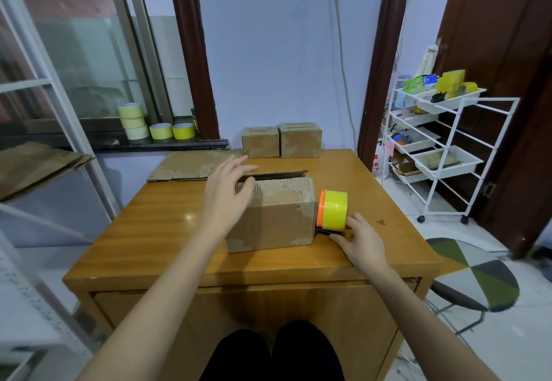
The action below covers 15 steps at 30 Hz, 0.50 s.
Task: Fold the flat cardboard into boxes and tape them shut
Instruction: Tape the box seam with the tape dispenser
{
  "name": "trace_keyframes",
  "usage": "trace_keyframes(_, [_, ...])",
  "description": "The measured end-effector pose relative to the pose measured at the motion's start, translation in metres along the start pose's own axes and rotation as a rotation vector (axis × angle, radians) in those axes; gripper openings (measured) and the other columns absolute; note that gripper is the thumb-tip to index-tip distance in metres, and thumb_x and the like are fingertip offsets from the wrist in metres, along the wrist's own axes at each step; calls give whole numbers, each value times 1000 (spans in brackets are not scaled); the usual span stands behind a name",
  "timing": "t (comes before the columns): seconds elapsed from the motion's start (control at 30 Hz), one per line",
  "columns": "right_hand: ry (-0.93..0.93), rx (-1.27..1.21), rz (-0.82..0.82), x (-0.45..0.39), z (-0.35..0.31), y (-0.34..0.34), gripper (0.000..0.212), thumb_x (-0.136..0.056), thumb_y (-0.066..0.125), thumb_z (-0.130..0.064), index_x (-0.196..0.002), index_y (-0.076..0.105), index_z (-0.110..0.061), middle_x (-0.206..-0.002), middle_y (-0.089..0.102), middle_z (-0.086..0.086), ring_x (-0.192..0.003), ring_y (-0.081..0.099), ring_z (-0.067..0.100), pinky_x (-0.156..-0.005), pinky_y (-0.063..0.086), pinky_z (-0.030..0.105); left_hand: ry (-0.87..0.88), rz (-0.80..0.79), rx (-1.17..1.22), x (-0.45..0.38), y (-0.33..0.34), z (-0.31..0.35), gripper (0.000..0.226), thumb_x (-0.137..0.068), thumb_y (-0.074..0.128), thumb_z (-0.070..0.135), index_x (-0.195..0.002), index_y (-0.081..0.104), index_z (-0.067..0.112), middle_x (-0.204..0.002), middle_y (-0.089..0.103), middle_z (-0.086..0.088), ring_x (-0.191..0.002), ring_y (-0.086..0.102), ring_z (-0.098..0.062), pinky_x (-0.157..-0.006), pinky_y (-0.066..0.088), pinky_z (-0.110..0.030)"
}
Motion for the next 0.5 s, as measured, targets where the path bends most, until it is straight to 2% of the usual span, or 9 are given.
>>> trace_keyframes(0.1, [3, -69, 49, 0, 2, -14, 21, -88, 67, -28, -103, 65, -14, -95, 55, -4, -85, 55, 17, -65, 45, 33, 99, -14, -17, 8, 6, 26, 25, -93, 56, 18, -114, 67, 25, -137, 52, 8, -137, 31, -10, -112, 23, -41])
trace_keyframes(0.2, [-10, -125, 90, 1, 2, -35, 20, -88, 68, -24, -103, 65, -12, -97, 60, 0, -87, 57, 19, -70, 47, 35, 203, -101, -7, 15, 24, 59, 28, -93, 57, 21, -121, 63, 23, -136, 49, 11, -132, 31, -1, -107, 26, -32])
trace_keyframes(0.33, [-74, -187, 177, 3, -13, -74, 14, -86, 69, -20, -99, 65, -14, -95, 64, 0, -86, 57, 17, -70, 46, 34, 262, -267, -35, 22, 62, 95, 48, -95, 54, 26, -141, 43, 18, -146, 39, 6, -132, 33, -5, -106, 24, -22])
trace_keyframes(0.43, [-135, -211, 210, 3, -28, -102, 13, -86, 69, -19, -96, 65, -12, -93, 65, 1, -82, 58, 18, -71, 49, 39, 248, -348, -48, 21, 88, 111, 55, -95, 52, 24, -146, 34, 15, -149, 35, 2, -132, 35, -10, -108, 26, -24])
trace_keyframes(0.5, [-203, -230, 224, 6, -40, -118, 11, -86, 68, -18, -94, 63, -12, -90, 63, 1, -84, 58, 21, -73, 50, 44, 291, -362, -12, 22, 99, 125, 48, -93, 52, 16, -140, 42, 12, -142, 44, -4, -130, 39, -17, -105, 33, -30])
Point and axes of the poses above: each hand's wrist, its own x-axis away from the middle knuckle, its own y-axis out of the palm, z = x × y, the point moved 10 cm from there along -x, towards the middle knuckle
